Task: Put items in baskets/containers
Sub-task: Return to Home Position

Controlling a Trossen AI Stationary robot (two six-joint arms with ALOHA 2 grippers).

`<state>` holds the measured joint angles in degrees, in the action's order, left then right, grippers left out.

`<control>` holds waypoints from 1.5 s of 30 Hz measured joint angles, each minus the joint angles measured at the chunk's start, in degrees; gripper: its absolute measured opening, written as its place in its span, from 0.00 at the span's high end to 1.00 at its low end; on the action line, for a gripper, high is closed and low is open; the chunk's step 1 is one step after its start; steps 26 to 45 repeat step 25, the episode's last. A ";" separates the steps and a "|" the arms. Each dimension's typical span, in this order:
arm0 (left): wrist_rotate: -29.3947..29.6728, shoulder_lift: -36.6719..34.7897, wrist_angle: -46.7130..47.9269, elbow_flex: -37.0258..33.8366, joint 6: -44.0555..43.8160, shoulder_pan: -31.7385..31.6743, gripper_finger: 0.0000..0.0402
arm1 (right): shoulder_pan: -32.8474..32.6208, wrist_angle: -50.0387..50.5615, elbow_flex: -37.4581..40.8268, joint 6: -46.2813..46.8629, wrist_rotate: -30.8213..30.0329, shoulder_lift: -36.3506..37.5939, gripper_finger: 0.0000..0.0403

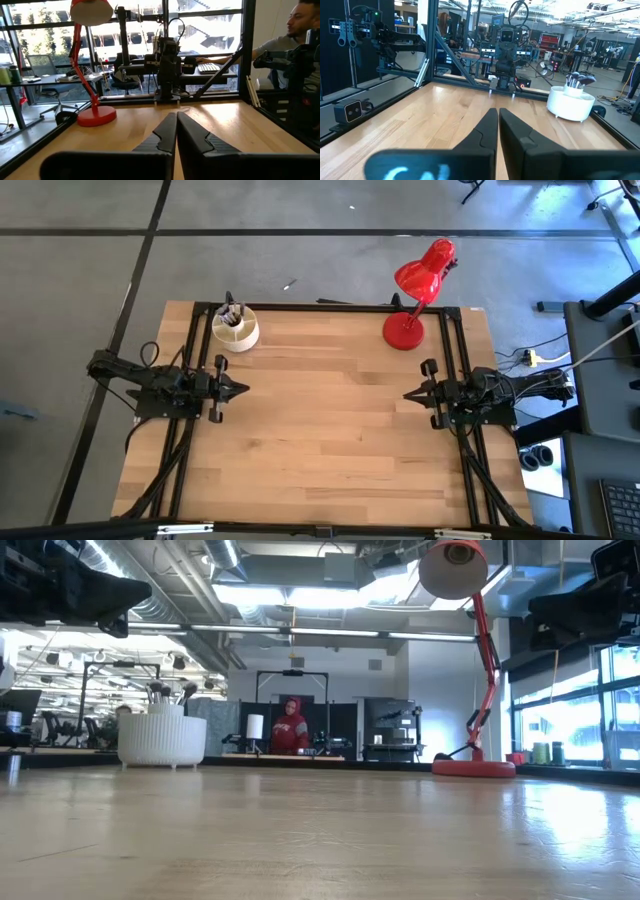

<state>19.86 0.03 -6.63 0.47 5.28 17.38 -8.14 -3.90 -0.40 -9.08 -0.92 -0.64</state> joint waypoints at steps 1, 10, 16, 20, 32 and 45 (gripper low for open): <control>0.00 0.00 0.00 0.00 0.00 0.01 0.98 | 0.00 -0.02 0.00 0.00 0.00 0.00 0.95; 0.02 0.00 0.00 0.00 0.00 -0.01 0.97 | 0.00 0.00 0.00 0.00 0.01 0.00 0.95; 0.02 0.00 0.00 0.00 0.00 -0.01 0.98 | 0.00 -0.01 0.00 0.00 0.01 0.00 0.95; 0.01 0.00 0.00 0.00 -0.01 0.00 0.98 | 0.00 0.00 0.00 0.00 0.01 0.00 0.95; 0.02 0.00 0.00 0.00 0.00 -0.01 0.97 | 0.00 0.00 0.00 0.00 0.01 0.00 0.95; 0.02 0.00 0.00 0.00 0.00 -0.01 0.97 | 0.00 0.00 0.00 0.00 0.01 0.00 0.95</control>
